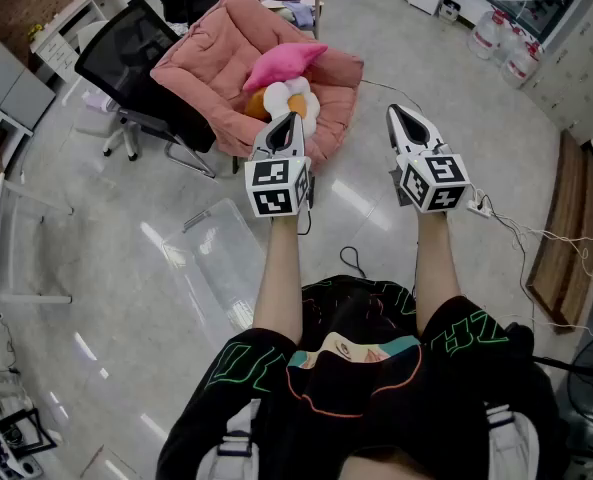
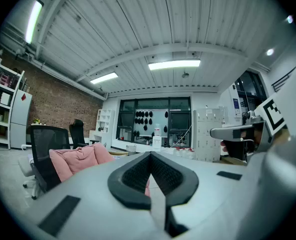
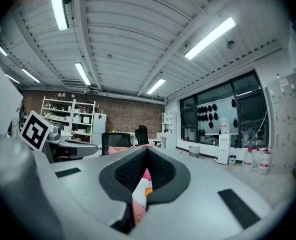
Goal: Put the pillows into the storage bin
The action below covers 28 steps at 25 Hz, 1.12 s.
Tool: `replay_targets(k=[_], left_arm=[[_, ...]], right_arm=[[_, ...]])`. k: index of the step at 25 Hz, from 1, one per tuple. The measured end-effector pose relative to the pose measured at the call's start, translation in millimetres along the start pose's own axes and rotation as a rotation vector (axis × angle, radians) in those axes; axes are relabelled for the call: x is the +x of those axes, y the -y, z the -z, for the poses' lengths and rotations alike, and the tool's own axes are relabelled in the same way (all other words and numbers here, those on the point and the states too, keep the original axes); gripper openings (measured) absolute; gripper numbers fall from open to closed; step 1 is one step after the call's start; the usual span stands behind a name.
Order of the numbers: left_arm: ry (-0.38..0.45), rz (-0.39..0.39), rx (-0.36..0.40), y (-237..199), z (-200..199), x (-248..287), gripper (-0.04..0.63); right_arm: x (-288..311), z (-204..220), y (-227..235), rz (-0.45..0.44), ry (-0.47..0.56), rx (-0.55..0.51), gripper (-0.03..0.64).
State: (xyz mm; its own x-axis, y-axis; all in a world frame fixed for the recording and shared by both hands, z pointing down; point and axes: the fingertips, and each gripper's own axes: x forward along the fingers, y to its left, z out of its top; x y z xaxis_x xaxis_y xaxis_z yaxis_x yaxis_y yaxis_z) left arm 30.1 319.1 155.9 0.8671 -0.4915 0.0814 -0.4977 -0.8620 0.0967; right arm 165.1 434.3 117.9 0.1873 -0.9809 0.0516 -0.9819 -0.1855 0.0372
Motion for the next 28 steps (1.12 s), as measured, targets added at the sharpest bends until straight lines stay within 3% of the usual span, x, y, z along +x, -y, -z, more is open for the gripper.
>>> replay_targets(k=[11, 18, 28], left_arm=[[-0.001, 0.007, -0.029, -17.7, 1.9, 15.8, -0.006], [-0.015, -0.037, -0.061, -41.9, 8.5, 33.9, -0.006], [-0.051, -0.15, -0.08, -125.2, 26.7, 111.7, -0.006]], right_arm=[[16.2, -3.9, 2.0, 0.017, 0.0, 0.009, -0.003], [41.5, -4.4, 20.8, 0.023, -0.01, 0.039, -0.003], [178.6, 28.0, 55.1, -0.054, -0.045, 0.135, -0.003]])
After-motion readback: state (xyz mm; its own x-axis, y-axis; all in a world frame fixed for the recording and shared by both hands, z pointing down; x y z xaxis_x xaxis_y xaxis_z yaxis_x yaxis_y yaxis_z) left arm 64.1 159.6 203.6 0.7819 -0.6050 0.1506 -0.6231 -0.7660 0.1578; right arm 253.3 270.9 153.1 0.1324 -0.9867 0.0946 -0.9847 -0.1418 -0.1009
